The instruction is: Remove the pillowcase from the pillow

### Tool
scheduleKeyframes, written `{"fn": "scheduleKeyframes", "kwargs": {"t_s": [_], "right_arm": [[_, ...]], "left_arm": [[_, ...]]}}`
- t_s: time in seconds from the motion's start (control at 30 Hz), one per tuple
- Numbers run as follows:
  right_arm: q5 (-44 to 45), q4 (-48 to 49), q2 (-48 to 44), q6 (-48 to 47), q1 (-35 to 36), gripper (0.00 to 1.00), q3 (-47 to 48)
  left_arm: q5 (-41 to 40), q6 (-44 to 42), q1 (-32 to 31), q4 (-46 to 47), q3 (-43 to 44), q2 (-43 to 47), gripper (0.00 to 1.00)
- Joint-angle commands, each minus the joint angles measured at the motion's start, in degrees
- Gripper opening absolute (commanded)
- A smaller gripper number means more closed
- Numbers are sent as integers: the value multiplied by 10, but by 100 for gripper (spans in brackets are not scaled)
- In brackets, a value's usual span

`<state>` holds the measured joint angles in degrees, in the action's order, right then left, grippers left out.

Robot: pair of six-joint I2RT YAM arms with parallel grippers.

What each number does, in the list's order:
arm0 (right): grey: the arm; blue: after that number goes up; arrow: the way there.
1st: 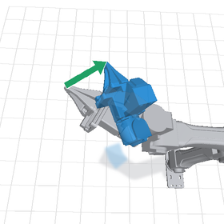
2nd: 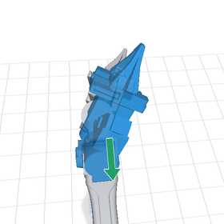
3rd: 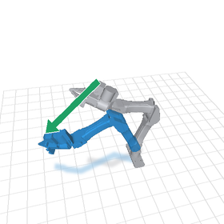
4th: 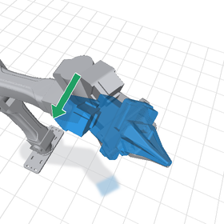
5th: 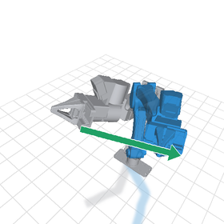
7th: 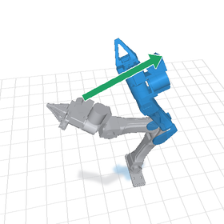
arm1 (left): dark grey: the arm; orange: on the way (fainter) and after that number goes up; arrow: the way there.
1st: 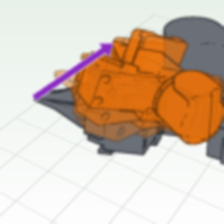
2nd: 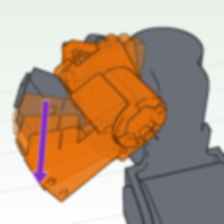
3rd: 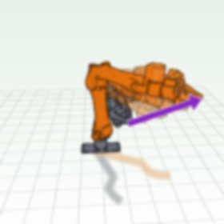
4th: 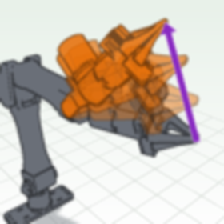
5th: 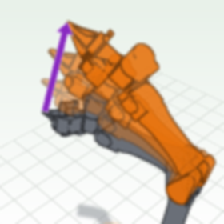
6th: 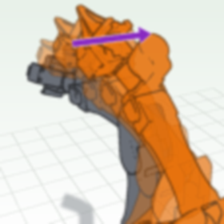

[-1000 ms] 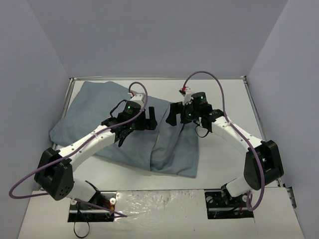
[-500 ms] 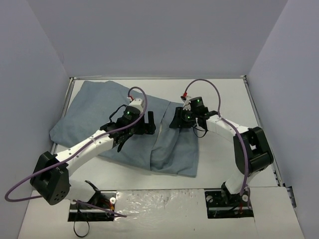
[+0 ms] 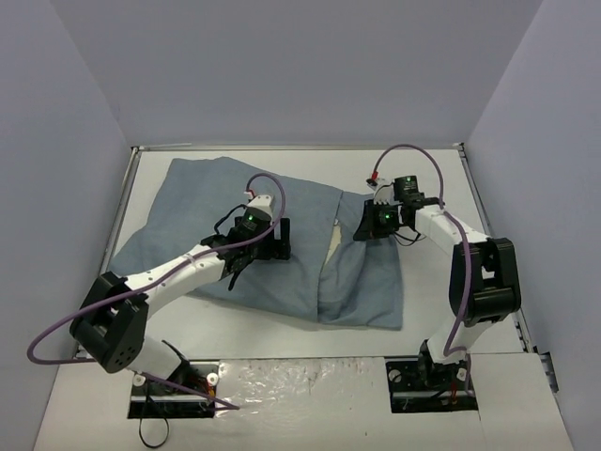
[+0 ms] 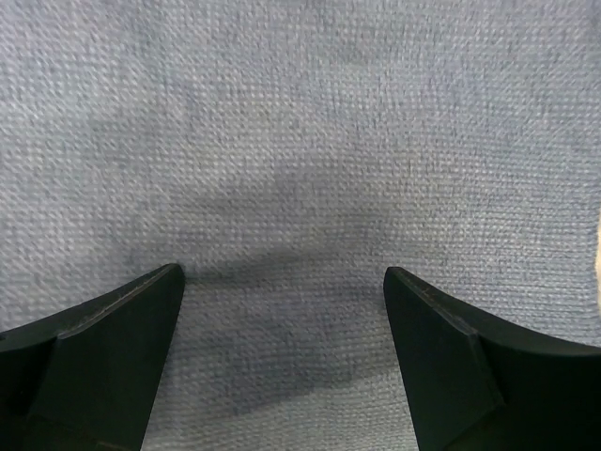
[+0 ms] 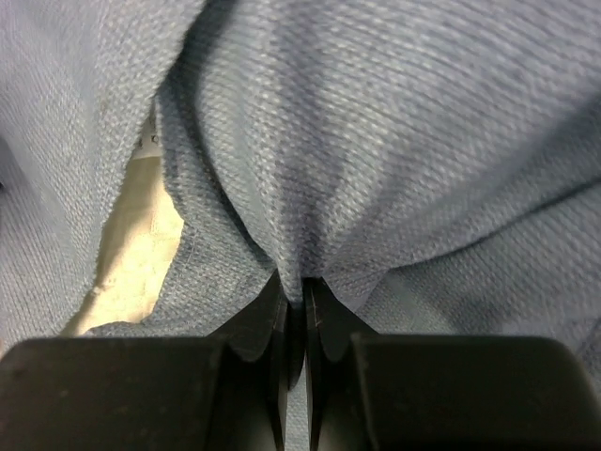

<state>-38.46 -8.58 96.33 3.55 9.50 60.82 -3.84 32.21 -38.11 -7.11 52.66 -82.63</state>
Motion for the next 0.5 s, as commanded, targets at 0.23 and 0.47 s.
{"fn": "scheduleKeyframes", "kwargs": {"t_s": [0.23,0.47], "right_arm": [[-126,-108,29,-186,-14,4,0],[-147,-110,2,-199,-40,0,10]], "left_arm": [[87,-35,-28,37,113,-74,86],[45,-47,-33,-3,179,-199,84]]}}
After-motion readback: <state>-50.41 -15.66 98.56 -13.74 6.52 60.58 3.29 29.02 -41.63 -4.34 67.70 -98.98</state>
